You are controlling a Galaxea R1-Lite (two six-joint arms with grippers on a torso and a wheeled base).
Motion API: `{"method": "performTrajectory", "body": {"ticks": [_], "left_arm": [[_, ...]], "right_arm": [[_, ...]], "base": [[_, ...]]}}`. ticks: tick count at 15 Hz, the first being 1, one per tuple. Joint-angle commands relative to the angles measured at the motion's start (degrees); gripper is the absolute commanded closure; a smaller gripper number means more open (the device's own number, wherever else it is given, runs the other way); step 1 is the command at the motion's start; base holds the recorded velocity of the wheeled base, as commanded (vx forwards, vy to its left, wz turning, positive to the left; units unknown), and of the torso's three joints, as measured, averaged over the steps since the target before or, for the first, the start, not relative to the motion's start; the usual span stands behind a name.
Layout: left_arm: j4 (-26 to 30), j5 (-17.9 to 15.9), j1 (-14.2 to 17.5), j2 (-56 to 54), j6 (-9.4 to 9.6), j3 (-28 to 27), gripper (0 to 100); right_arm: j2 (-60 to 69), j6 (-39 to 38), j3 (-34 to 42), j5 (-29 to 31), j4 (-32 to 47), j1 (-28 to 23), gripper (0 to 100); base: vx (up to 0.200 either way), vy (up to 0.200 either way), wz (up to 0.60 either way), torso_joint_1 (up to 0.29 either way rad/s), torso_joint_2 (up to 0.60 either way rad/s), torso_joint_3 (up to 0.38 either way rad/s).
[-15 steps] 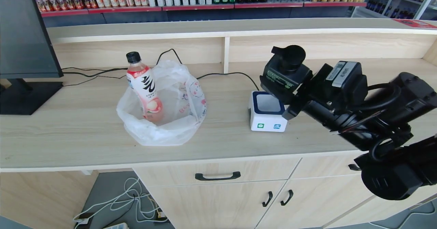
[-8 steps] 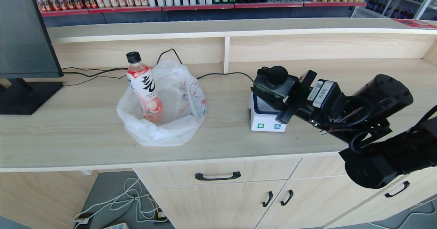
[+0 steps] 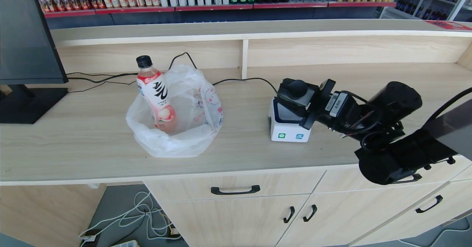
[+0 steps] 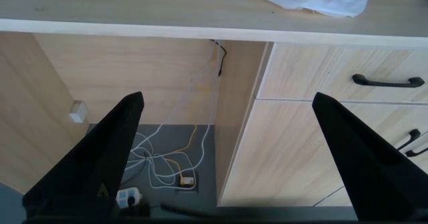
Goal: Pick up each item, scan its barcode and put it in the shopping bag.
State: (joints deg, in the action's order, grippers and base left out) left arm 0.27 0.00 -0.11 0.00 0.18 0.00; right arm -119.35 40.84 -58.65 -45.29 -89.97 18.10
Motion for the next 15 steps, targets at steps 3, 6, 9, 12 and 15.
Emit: {"method": "performTrajectory", "body": {"ticks": [3,6,9,12,15], "left_arm": [[0.00,0.00,0.02,0.00,-0.01,0.00,0],[0.00,0.00,0.02,0.00,-0.01,0.00,0],[0.00,0.00,0.02,0.00,-0.01,0.00,0],[0.00,0.00,0.02,0.00,-0.01,0.00,0],[0.00,0.00,0.02,0.00,-0.01,0.00,0]], "right_arm": [[-4.23,-0.15,-3.58,-0.50,-0.03,-0.35,100],[-4.58,-0.23,-3.93,-0.50,-0.03,-0.35,100],[-4.49,-0.67,-4.98,-0.50,-0.03,-0.35,100],[-4.84,-0.32,-5.16,-0.42,-0.03,-0.79,100],[-5.02,0.12,-5.16,-0.24,-0.03,-1.14,100]], "base": [[0.000,0.000,0.00,0.000,0.00,0.000],[0.000,0.000,0.00,0.000,0.00,0.000],[0.000,0.000,0.00,0.000,0.00,0.000],[0.000,0.000,0.00,0.000,0.00,0.000],[0.000,0.000,0.00,0.000,0.00,0.000]]}}
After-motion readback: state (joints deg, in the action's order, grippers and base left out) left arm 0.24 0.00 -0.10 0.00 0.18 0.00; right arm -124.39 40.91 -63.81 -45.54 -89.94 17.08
